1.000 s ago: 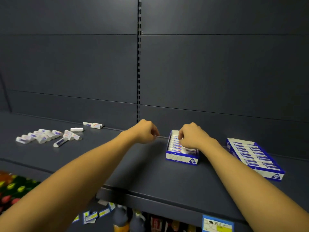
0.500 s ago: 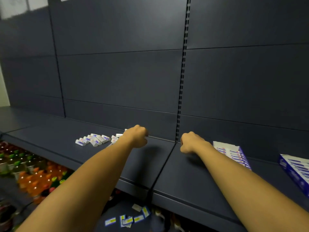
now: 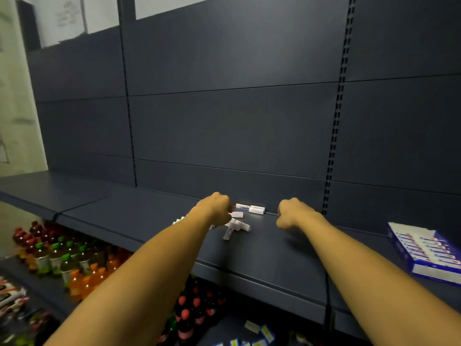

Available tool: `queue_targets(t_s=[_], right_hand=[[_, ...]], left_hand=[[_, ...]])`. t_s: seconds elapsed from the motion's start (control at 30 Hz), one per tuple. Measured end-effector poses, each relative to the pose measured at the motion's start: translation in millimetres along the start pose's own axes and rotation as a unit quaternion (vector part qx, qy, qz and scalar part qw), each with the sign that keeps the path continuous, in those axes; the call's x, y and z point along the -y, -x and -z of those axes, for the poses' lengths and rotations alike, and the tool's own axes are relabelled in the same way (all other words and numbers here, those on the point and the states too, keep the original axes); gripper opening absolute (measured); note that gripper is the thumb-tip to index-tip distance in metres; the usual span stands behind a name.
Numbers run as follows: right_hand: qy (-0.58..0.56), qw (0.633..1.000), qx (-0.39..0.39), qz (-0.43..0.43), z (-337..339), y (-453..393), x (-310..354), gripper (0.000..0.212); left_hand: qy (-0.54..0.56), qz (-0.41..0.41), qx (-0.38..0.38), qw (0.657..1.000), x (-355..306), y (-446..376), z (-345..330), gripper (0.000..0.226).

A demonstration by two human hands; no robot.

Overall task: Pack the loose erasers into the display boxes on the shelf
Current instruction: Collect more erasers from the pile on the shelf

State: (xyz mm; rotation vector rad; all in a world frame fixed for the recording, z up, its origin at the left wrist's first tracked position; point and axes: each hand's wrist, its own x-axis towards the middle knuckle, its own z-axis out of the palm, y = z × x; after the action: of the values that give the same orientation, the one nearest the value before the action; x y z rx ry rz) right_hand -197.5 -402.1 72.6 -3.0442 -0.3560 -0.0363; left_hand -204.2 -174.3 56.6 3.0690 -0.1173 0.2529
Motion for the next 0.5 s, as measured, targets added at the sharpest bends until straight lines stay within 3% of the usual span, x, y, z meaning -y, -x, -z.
queue_targets(t_s=[0.2, 0.5], right_hand=[[0.008, 1.0, -0.013, -0.013, -5.9, -15.5, 33.1, 0.03], [-0.01, 0.999, -0.034, -0.041, -14.0, -63.0, 31.5, 0.027]], left_hand=[[0.014, -0.012, 0.008, 1.0, 35.8, -13.0, -9.2, 0.03], [0.014, -0.047, -0.002, 0.999, 54.9, -66.1, -19.1, 0.028]])
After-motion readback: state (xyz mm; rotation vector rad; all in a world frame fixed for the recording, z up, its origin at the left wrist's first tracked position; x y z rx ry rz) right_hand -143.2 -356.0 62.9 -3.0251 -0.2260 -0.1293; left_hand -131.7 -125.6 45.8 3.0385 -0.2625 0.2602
